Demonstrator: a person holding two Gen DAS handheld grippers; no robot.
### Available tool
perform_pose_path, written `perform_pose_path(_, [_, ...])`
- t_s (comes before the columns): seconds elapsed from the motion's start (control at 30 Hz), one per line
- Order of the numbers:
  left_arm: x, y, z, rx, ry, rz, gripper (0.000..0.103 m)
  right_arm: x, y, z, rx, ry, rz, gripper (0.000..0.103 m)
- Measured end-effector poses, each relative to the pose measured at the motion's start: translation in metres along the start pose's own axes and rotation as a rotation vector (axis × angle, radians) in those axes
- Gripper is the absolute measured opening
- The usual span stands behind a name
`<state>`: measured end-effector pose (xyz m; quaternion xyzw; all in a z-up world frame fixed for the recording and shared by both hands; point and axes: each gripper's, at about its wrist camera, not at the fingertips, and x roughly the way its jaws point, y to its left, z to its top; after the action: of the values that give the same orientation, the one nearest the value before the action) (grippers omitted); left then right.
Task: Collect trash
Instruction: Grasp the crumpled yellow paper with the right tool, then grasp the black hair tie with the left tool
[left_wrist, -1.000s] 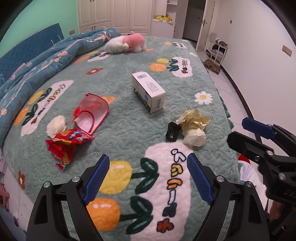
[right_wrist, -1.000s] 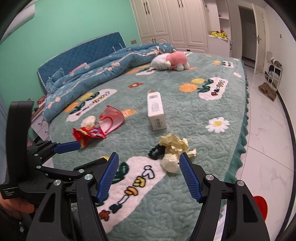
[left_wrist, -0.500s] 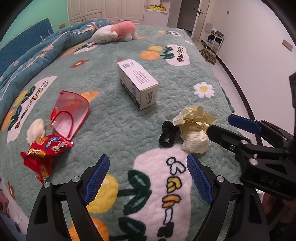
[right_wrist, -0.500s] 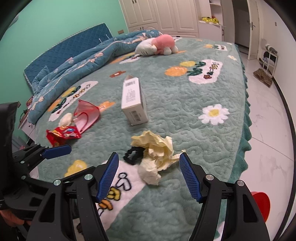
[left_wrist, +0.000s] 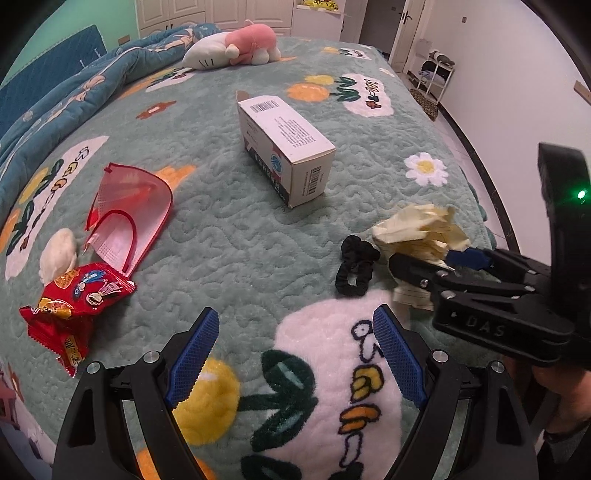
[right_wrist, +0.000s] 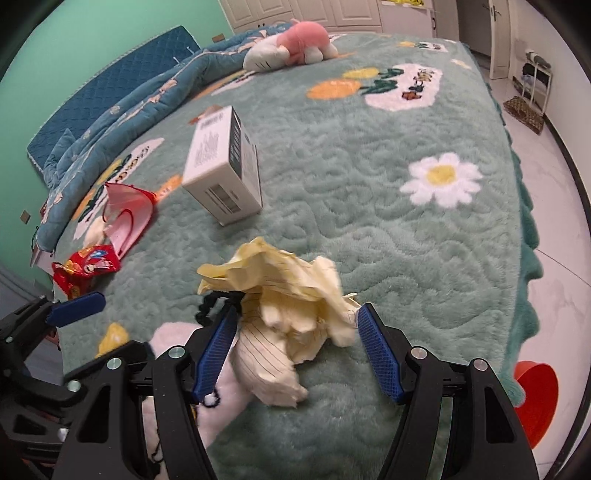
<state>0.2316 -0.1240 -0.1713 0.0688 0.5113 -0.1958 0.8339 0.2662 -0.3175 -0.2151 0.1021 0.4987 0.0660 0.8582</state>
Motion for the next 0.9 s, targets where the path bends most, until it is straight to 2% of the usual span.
perform_pose_path(0.03, [0.001, 0.000, 0.000, 0.000, 0.001, -0.001, 0.085, 0.001, 0.001, -0.001, -0.016, -0.004, -0.005, 0.065])
perform_pose_path(0.1, [0.002, -0.001, 0.001, 0.004, 0.002, 0.003, 0.085, 0.001, 0.002, -0.001, -0.046, -0.013, -0.023, 0.044])
perform_pose_path(0.2, [0.003, -0.006, 0.004, 0.012, 0.002, -0.004, 0.085, -0.007, -0.006, -0.001, -0.019, -0.044, -0.001, 0.040])
perform_pose_path(0.37, [0.006, -0.021, 0.011, 0.035, -0.003, -0.026, 0.085, -0.035, -0.017, 0.000, -0.011, -0.105, -0.014, 0.040])
perform_pose_path(0.53, [0.023, -0.033, 0.023, 0.046, -0.008, -0.050, 0.085, -0.054, -0.023, -0.001, -0.004, -0.128, -0.009, 0.040])
perform_pose_path(0.6, [0.034, -0.033, 0.028, 0.040, 0.009, -0.051, 0.083, -0.058, -0.025, -0.002, -0.001, -0.134, -0.010, 0.040])
perform_pose_path(0.67, [0.042, -0.034, 0.030, 0.040, 0.027, -0.049, 0.074, -0.060, -0.027, -0.002, 0.002, -0.137, -0.009, 0.040])
perform_pose_path(0.9, [0.064, -0.034, 0.033, 0.041, 0.064, -0.040, 0.074, -0.058, -0.031, 0.000, 0.006, -0.138, 0.003, 0.040])
